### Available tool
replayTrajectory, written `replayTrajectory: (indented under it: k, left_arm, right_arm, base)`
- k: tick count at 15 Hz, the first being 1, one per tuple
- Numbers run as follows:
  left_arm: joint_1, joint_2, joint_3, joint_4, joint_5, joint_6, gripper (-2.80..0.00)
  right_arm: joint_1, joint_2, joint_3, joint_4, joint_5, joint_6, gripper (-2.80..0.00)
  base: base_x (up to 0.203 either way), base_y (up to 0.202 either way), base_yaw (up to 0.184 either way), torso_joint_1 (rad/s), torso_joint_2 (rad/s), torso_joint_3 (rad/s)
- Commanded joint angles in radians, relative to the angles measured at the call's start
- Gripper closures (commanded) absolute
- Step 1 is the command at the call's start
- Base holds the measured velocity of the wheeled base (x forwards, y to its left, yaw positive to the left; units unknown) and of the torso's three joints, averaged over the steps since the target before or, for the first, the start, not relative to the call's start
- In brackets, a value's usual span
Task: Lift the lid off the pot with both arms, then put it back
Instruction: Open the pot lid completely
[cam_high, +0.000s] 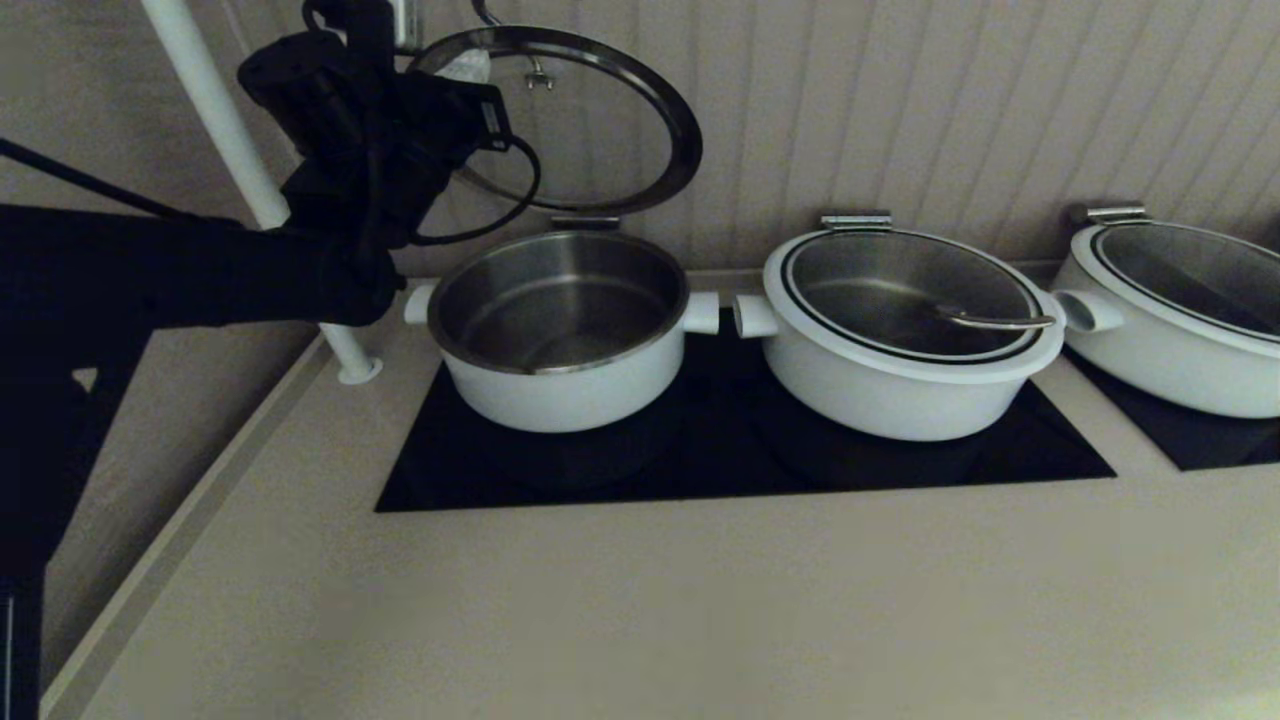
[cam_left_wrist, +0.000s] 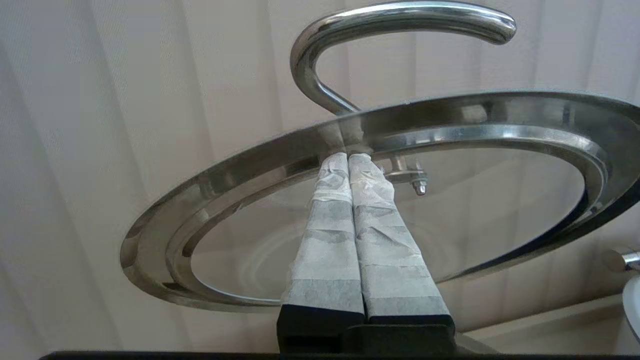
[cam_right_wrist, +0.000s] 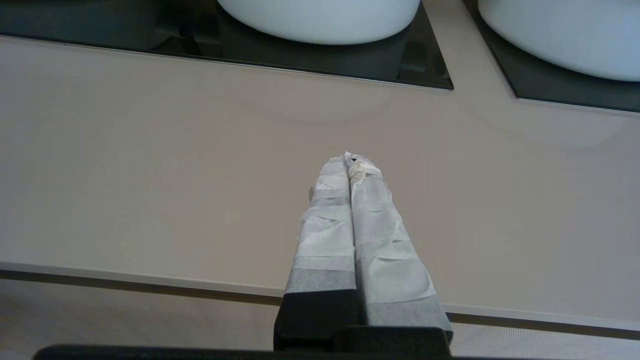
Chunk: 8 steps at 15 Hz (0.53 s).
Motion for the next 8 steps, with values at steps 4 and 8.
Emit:
replayTrajectory:
  k: [4, 8]
  left_arm:
    - [0.000, 0.065, -0.108, 0.001, -0.001, 0.002, 0.00]
    - [0.000, 0.083, -0.168, 0.030, -0.001, 0.007, 0.00]
  right_arm:
    - [0.000, 0.001, 0.000, 0.000, 0.001, -0.001, 0.00]
    - [0.000, 0.000, 0.000, 0.000, 0.001, -0.001, 0.00]
  base:
    - [0.000, 0.000, 0.000, 0.000, 0.00, 0.000]
    - [0.000, 0.000, 0.000, 0.000, 0.00, 0.000]
